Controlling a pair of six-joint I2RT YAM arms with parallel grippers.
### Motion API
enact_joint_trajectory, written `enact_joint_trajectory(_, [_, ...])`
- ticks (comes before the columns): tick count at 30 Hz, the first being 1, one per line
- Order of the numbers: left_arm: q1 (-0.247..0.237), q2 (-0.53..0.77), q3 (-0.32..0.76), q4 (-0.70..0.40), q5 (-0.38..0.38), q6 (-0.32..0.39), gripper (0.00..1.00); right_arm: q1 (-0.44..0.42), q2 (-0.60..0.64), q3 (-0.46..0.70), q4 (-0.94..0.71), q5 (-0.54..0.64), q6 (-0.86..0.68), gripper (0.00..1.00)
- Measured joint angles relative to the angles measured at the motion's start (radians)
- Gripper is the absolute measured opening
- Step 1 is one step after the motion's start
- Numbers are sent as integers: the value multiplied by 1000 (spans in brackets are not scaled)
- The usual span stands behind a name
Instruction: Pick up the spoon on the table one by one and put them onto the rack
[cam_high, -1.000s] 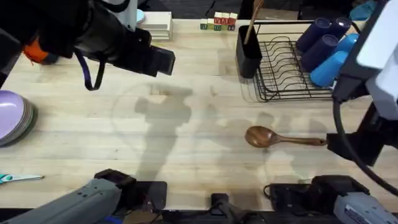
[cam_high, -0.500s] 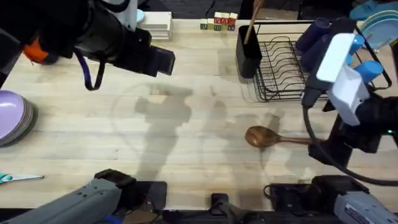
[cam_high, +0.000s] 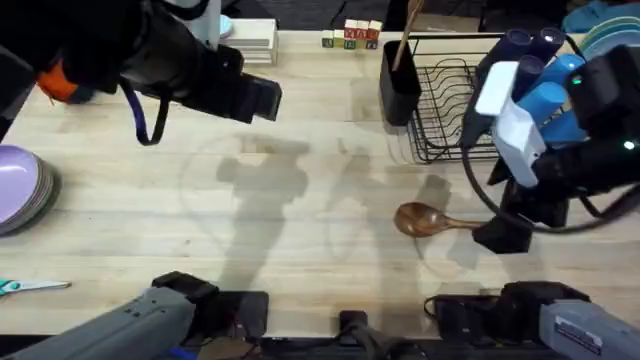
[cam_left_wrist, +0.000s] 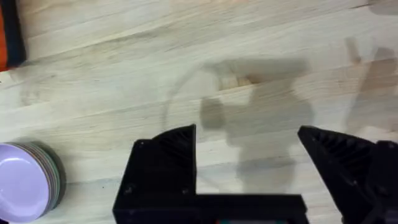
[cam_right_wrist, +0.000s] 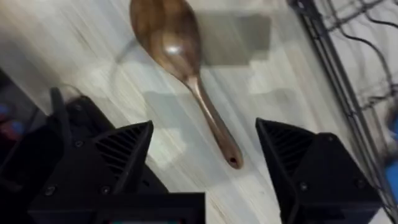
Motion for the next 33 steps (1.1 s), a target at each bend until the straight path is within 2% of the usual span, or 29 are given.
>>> enact_joint_trajectory(9, [0,0,0,7,0,0,993,0,136,-1,25,-50,49,997])
enact_joint_trajectory(15, [0,0,0,7,0,0,993,0,154,-2,29,-93,18,997])
enact_joint_trajectory(19, [0,0,0,7,0,0,993,0,154,-2,14,-63,14,997])
enact_joint_trajectory(25, [0,0,0,27,0,0,993,0,154,-2,23,73,11,997])
enact_joint_trajectory(33, [0,0,0,37,0,0,993,0,154,-2,25,108,10,997])
